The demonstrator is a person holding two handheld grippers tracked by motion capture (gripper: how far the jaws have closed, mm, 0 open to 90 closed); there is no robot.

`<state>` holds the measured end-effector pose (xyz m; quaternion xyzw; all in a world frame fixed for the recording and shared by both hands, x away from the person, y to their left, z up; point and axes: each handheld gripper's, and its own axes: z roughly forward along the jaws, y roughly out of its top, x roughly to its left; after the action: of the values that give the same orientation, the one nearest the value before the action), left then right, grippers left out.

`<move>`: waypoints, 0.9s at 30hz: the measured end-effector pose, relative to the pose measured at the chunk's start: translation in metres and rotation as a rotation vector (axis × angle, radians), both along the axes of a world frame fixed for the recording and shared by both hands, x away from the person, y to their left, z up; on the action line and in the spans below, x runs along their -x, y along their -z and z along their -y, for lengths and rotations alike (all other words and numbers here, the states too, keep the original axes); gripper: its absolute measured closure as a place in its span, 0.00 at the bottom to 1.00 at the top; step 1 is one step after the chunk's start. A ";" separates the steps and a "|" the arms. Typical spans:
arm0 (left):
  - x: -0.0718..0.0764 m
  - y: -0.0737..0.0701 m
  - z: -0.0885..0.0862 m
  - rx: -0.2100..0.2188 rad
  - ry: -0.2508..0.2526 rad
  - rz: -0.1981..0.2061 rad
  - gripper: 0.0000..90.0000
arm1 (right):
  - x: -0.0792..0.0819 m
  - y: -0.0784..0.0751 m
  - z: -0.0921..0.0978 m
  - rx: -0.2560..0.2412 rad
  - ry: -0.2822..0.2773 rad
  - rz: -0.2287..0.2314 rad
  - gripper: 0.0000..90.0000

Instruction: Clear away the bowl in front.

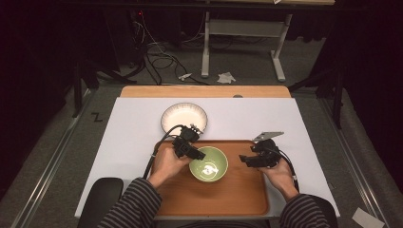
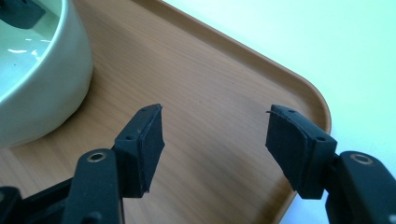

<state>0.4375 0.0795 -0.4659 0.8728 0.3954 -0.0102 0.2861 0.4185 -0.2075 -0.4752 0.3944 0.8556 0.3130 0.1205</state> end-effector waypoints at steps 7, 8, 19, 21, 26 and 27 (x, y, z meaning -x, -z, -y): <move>0.004 -0.011 -0.005 0.038 -0.024 0.034 0.61 | 0.000 0.000 0.000 0.000 0.007 0.001 0.42; 0.005 -0.014 -0.006 0.047 -0.026 0.042 0.59 | 0.000 0.000 0.000 0.003 0.005 0.003 0.42; 0.010 -0.030 -0.015 0.076 -0.032 0.077 0.56 | 0.000 -0.001 0.001 -0.003 0.011 0.000 0.42; 0.012 -0.033 -0.018 0.083 -0.038 0.086 0.56 | 0.000 0.000 0.001 -0.006 0.011 0.000 0.42; 0.015 -0.041 -0.025 0.099 -0.051 0.105 0.56 | 0.000 0.000 0.001 -0.004 0.010 0.002 0.42; 0.016 -0.042 -0.026 0.101 -0.053 0.107 0.56 | 0.000 0.000 0.001 -0.004 0.010 0.002 0.42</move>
<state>0.4218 0.1054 -0.4237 0.8459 0.4015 0.0241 0.3504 0.4187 -0.2081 -0.4749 0.3986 0.8529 0.3143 0.1219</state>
